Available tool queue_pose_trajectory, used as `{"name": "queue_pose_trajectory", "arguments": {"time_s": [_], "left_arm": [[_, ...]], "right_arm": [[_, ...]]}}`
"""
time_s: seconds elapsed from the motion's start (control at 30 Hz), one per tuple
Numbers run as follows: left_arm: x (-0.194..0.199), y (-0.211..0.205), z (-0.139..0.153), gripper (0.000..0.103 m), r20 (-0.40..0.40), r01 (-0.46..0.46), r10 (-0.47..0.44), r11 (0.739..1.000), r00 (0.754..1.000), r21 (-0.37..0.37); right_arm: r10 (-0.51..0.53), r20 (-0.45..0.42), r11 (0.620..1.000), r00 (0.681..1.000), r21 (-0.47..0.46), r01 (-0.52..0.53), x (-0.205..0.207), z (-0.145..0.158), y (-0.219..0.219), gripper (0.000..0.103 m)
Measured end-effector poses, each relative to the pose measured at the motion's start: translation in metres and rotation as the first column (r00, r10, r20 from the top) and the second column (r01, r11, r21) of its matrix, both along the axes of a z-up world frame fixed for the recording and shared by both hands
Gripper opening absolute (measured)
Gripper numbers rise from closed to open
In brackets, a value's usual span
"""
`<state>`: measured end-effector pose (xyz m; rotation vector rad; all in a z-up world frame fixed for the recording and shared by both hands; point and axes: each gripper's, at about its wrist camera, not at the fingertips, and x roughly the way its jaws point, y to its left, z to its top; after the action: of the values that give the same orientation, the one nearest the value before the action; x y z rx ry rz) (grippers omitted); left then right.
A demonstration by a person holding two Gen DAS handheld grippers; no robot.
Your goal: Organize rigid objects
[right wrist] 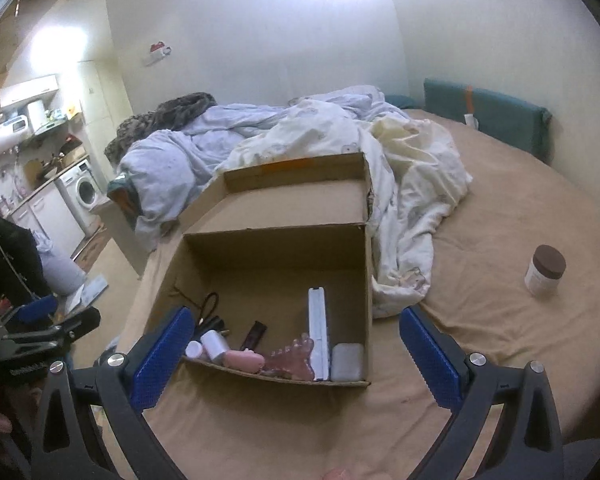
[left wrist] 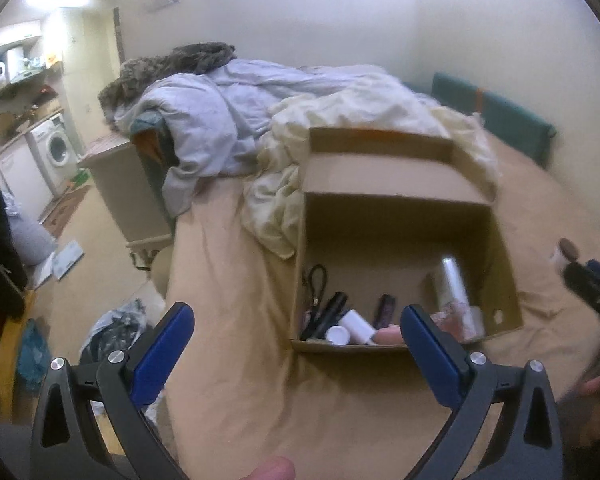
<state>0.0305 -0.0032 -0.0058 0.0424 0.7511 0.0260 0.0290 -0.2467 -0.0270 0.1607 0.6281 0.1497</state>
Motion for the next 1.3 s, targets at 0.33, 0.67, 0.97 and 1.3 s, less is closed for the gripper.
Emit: {"name": "queue_pose_trajectory", "arguments": {"time_s": [0.33,0.67,0.97,1.3], "left_arm": [[0.0065,-0.0006,-0.0088,0.103,-0.036,0.014,-0.016,0.999,0.999,-0.035],[0.0021,-0.0048,-0.0069,0.103,-0.025,0.031,-0.032,0.999,0.999,-0.028],[0.0014,-0.0064,-0.0048,0.103,-0.030,0.040,-0.041,0.999,0.999,-0.036],[0.0009,-0.0064,-0.0037,0.103,-0.026,0.041,-0.042,0.998,0.999,-0.036]], "right_arm": [[-0.001,-0.012,1.000,1.000,-0.003,0.001,0.0010,-0.0032,-0.0007,0.103],[-0.004,-0.013,1.000,1.000,-0.007,0.004,-0.0001,-0.0033,0.0001,0.103],[0.004,-0.027,1.000,1.000,-0.007,-0.004,0.0036,-0.0041,-0.0017,0.103],[0.005,-0.028,1.000,1.000,-0.009,-0.005,0.0033,-0.0045,-0.0015,0.103]]}}
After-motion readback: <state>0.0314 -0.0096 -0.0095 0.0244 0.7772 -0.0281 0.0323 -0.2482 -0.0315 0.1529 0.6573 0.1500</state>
